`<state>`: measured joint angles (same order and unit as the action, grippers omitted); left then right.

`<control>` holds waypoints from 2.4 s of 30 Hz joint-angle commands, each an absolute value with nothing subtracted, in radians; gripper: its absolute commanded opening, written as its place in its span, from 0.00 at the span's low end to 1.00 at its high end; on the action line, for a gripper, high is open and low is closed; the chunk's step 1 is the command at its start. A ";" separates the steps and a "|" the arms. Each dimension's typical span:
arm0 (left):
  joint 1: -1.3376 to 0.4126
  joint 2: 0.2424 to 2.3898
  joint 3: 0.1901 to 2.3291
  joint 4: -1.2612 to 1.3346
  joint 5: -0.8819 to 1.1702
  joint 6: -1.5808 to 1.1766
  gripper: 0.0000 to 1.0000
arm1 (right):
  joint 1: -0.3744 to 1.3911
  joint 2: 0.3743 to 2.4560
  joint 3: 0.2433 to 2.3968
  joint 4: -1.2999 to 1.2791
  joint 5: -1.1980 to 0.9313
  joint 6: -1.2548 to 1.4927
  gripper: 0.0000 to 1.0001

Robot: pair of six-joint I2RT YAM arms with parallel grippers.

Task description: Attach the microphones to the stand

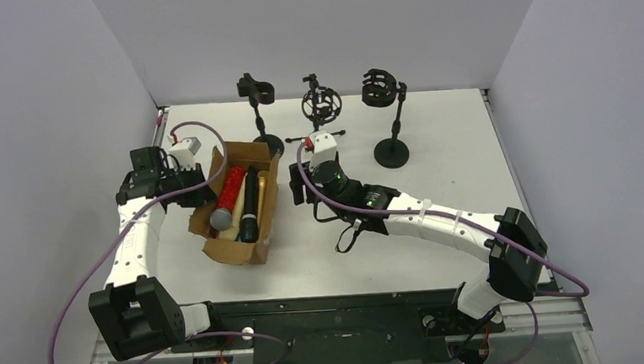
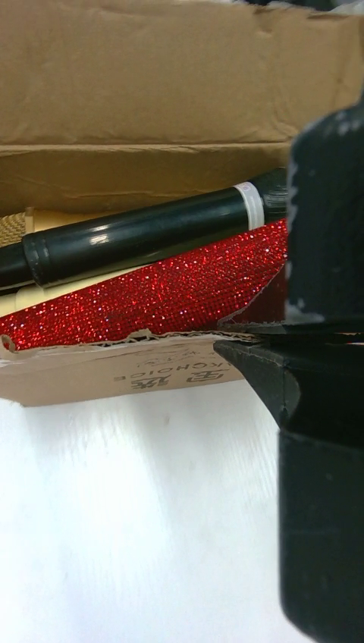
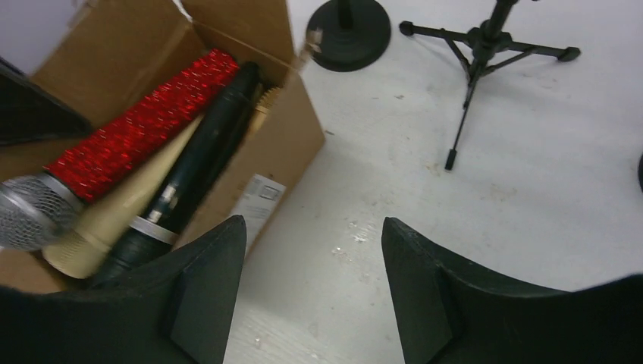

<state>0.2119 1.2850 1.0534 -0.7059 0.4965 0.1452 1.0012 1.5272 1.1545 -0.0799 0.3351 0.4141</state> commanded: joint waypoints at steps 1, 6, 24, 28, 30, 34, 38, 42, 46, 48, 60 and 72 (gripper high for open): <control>0.176 1.288 1.047 -0.894 0.622 0.056 0.00 | 0.997 1.544 1.248 -0.077 0.242 0.462 0.62; 0.169 1.303 1.060 -0.943 0.667 0.048 0.00 | 1.002 1.586 1.317 -0.119 0.154 0.508 0.63; 0.168 1.290 1.243 -0.993 0.618 0.173 0.88 | 1.014 1.646 1.288 -0.194 0.129 0.505 0.19; 0.156 1.345 1.433 -0.992 0.626 0.211 0.97 | 0.995 1.624 1.282 -0.192 0.122 0.483 0.00; 0.131 1.379 1.492 -0.967 0.640 0.216 0.96 | 0.971 1.603 1.278 -0.197 0.112 0.468 0.00; 0.059 1.434 1.526 -0.902 0.676 0.293 0.96 | 0.907 1.563 1.252 -0.195 0.031 0.439 0.00; 0.011 1.473 1.505 -0.810 0.709 0.394 0.96 | 0.884 1.574 1.250 -0.237 -0.044 0.389 0.00; -0.028 1.513 1.494 -0.738 0.723 0.473 0.96 | 0.874 1.586 1.235 -0.228 -0.097 0.351 0.00; -0.069 1.555 1.520 -0.719 0.656 0.532 0.96 | 0.870 1.593 1.248 -0.218 -0.133 0.342 0.00; -0.076 1.583 1.531 -0.722 0.637 0.544 0.96 | 0.871 1.587 1.252 -0.211 -0.140 0.343 0.00; -0.075 1.736 1.663 -0.894 0.724 0.826 0.92 | 0.870 1.578 1.266 -0.210 -0.105 0.366 0.00; -0.080 1.779 1.728 -1.083 0.723 0.978 0.12 | 0.844 1.567 1.311 -0.249 -0.087 0.333 0.03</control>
<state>-0.0788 1.8378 1.7794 -1.0275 0.6903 0.9295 0.8650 1.6127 1.2583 -0.2115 -0.1204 0.3748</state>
